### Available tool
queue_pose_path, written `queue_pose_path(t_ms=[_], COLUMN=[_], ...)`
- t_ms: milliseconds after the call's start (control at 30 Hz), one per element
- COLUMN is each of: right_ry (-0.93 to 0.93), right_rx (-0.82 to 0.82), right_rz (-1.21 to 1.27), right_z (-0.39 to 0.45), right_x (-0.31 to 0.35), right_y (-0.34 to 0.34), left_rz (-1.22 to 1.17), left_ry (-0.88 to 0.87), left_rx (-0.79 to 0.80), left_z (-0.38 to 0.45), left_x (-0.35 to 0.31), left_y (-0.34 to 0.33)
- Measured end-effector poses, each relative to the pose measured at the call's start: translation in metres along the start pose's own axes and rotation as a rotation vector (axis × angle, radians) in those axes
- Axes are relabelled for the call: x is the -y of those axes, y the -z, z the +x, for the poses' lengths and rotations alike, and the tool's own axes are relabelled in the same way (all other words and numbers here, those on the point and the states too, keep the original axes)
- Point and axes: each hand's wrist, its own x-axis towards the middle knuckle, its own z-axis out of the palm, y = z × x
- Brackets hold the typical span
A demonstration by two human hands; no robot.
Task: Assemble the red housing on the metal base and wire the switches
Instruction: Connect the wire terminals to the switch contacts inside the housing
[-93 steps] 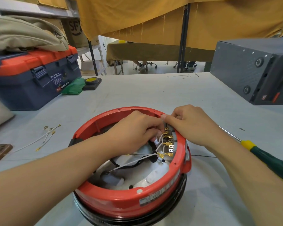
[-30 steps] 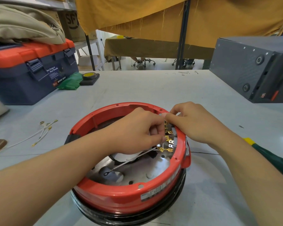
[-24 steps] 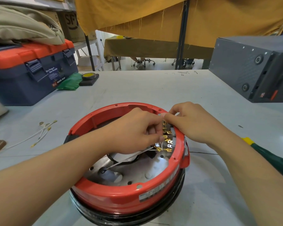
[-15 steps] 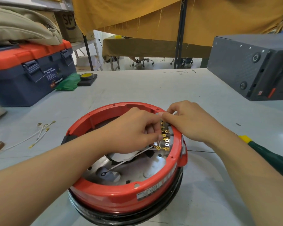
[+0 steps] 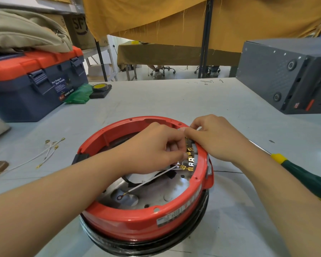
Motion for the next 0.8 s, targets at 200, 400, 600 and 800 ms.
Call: queue_pose_path(t_ms=[200, 400, 600, 800], right_ry=[-0.012, -0.008, -0.007, 0.002], right_rx=[0.015, 0.017, 0.025, 0.031], right_rz=[0.016, -0.019, -0.030, -0.037], right_z=[0.000, 0.000, -0.001, -0.004], right_x=[-0.001, -0.001, -0.001, 0.002], right_y=[0.001, 0.001, 0.002, 0.004], left_rz=[-0.026, 0.095, 0.128, 0.142], left_ry=[0.004, -0.040, -0.087, -0.120], left_rx=[0.068, 0.084, 0.065, 0.037], left_z=[0.000, -0.001, -0.001, -0.001], left_x=[0.006, 0.010, 0.012, 0.013], left_y=[0.009, 0.012, 0.010, 0.009])
